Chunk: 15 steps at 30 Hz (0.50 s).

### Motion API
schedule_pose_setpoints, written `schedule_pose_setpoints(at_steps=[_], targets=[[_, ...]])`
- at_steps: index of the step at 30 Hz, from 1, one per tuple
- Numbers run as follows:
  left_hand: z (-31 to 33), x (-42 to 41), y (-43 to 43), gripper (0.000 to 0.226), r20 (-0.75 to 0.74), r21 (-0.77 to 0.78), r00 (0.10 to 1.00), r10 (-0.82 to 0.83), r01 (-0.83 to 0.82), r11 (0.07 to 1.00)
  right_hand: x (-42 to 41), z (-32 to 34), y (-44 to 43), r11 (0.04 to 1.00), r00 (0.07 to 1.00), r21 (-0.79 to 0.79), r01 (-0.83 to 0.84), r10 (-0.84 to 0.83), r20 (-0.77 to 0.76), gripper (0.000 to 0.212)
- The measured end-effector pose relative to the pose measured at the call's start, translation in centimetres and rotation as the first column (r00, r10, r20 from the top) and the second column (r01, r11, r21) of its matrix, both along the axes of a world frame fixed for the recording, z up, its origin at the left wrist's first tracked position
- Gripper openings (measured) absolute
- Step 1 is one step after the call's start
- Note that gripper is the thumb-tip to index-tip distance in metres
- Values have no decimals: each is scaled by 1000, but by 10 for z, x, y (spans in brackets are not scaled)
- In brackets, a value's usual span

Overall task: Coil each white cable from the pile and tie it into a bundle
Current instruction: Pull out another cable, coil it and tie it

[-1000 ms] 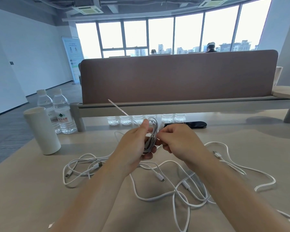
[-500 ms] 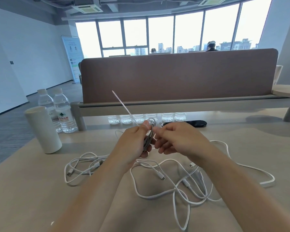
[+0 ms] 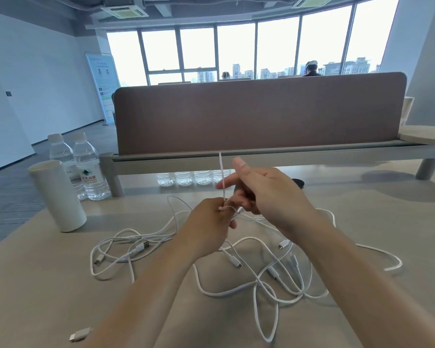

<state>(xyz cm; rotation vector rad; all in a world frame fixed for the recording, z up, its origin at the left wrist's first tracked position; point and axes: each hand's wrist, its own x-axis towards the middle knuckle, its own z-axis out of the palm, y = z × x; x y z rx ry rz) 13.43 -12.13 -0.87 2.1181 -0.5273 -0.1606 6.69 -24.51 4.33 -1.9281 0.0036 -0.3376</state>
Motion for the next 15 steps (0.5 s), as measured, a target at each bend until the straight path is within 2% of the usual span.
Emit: schedule_pose_setpoints(at_steps=[3,5,8,11,15], targets=[[-1,1,0,42,5,11,1000,-8,8,1000,2,0,-1,999,999,41,-10,11,-34,66],[0,2,3,44,-5,19,1000,-16,16,1000,4,-1,-4,993,999,120,-15,21,-49,66],[3,3,8,46,-35,1,999,-34,34,999,6,-3,-11,981,996,191,-45,59,-69,38],[9,-1,14,40,-161,-148,982,-102,78,986,7,-6,-18,977,993,209,-52,73,-93,10],[15,-1,20,35,-341,-272,925,-166,72,960,12,-12,-19,984,990,176,-11,36,-138,11]])
